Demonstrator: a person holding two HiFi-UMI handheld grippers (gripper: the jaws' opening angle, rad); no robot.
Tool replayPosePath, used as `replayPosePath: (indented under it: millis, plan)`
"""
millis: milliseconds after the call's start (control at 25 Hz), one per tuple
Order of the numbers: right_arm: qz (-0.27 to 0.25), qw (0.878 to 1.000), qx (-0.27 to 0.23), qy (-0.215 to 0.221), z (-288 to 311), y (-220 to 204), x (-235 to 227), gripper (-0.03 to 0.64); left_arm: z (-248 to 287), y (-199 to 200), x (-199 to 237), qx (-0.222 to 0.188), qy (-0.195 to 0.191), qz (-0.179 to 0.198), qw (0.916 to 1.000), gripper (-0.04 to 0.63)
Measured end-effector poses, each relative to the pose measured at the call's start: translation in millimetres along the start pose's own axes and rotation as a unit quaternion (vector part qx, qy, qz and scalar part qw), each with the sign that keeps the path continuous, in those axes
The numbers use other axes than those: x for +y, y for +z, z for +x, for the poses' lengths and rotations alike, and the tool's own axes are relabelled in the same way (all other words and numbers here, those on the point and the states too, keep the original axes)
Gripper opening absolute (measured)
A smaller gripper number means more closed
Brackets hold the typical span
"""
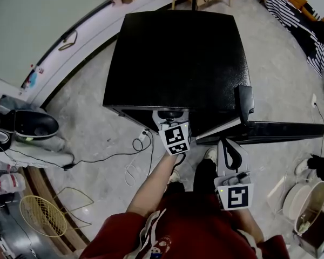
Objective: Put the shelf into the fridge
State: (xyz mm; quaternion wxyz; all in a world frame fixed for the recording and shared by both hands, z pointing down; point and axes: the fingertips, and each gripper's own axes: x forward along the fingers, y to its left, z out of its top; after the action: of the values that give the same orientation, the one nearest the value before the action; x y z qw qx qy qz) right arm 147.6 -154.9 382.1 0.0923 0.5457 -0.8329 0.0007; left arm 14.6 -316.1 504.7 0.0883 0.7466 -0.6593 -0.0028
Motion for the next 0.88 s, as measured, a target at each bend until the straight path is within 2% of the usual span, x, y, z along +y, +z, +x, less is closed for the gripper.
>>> replayPosePath:
  millis: [320, 760, 880]
  plan:
    - [-0.011, 1.0, -0.003, 0.01, 6.7, -3.8, -2.2, 0.0, 3.8, -0.3, 0.1, -0.01, 0.004, -0.002, 0.9999, 0.419]
    - [-0.007, 0.999, -0.021, 0.024, 11.2, 4.6, 6.0, 0.0, -19.6, -4.8, -2.3, 0.008, -0.02, 0.002, 0.9998, 0.417]
    - [-0.007, 1.0, -0.01, 0.023, 9.5, -1.1, 9.3, 0.0, -36.5, -10.1, -2.9, 0.02, -0.029, 0.0, 0.9994, 0.417]
